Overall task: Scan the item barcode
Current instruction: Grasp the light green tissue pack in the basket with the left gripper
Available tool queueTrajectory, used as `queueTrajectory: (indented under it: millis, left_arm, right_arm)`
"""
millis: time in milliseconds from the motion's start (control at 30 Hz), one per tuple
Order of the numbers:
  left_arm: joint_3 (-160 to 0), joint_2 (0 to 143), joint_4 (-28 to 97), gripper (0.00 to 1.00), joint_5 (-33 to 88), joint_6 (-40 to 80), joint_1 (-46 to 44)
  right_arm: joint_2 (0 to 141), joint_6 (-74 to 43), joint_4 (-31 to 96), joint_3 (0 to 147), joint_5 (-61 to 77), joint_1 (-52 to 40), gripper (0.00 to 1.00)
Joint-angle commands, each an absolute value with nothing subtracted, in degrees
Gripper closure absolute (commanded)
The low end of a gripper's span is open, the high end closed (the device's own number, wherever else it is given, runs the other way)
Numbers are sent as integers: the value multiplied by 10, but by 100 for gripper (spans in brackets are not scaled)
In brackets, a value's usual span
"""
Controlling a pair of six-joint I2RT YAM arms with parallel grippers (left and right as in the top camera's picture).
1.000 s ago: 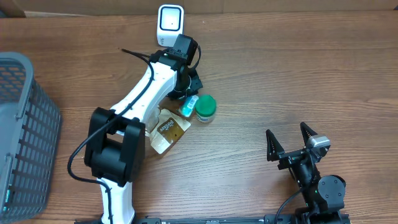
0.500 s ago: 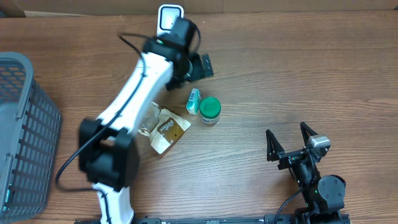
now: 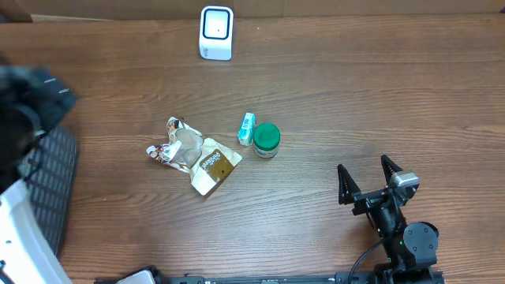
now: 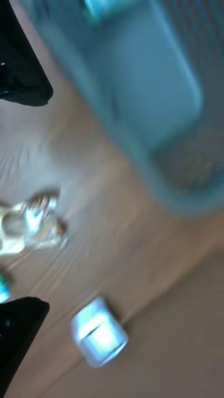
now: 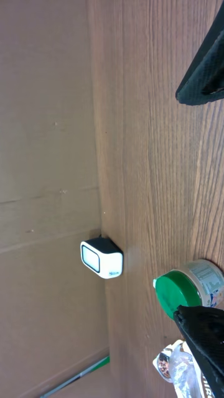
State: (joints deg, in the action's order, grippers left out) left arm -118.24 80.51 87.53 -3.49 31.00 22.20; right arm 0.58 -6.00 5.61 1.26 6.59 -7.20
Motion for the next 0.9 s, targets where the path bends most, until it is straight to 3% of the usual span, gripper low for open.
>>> queueTrajectory:
  millis: [0, 133, 267, 467, 633, 867]
  left_arm:
    - [-1162, 822, 873, 0, -105, 294, 355]
    - [-1128, 861, 847, 0, -107, 293, 470]
    - [-1071, 905, 836, 2, -105, 337, 519]
    - [-919, 918, 727, 2, -121, 324, 525]
    - [-802, 940, 599, 0, -126, 158, 525]
    - [-789, 1018, 566, 12, -143, 140, 543]
  right_arm:
    - [2, -59, 54, 11, 62, -70, 0]
    - [2, -59, 54, 11, 62, -70, 0]
    - [2, -59, 54, 11, 62, -70, 0]
    - [2, -59, 54, 11, 62, -70, 0]
    - [2, -59, 54, 11, 62, -70, 0]
    - [2, -59, 54, 11, 62, -70, 0]
